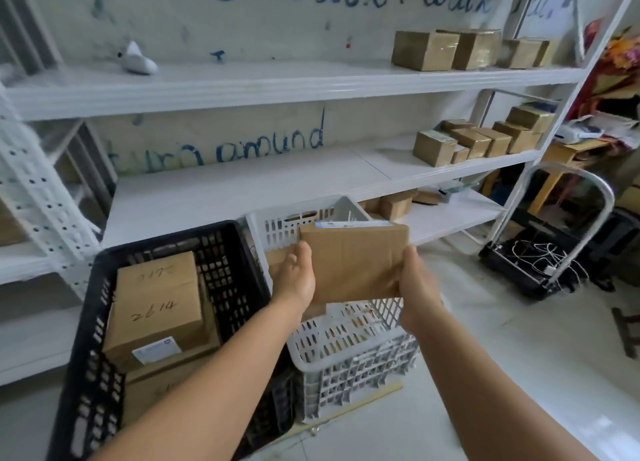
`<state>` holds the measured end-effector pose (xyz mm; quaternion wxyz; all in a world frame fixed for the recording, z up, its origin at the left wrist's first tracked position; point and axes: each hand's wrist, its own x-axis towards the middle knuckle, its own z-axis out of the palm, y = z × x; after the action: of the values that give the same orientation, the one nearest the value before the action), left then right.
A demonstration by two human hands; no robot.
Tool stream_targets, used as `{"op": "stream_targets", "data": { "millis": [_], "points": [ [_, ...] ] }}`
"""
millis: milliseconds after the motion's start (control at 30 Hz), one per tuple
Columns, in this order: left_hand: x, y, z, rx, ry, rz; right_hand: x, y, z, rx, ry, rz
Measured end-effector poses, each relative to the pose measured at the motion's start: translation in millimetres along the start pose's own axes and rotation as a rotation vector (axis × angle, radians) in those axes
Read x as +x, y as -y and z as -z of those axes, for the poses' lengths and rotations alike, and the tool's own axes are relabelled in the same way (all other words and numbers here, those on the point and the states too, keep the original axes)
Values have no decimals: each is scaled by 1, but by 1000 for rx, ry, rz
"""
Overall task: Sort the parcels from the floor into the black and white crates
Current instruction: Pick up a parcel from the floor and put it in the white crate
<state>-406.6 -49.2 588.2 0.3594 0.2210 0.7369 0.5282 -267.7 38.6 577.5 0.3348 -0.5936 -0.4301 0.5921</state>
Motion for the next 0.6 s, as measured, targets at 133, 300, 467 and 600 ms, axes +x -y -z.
{"op": "stream_targets", "data": {
  "millis": [133,300,467,600],
  "points": [
    [21,14,-11,145,-9,29,29,0,-12,-201,28,85],
    [62,33,-34,359,-94,185,83,-4,-29,-417,120,55],
    [100,56,-62,476,-119,392,135,-22,-40,-662,200,-140],
    [119,83,-83,448,-160,541,172,-42,-54,-702,273,-253]
  ]
}}
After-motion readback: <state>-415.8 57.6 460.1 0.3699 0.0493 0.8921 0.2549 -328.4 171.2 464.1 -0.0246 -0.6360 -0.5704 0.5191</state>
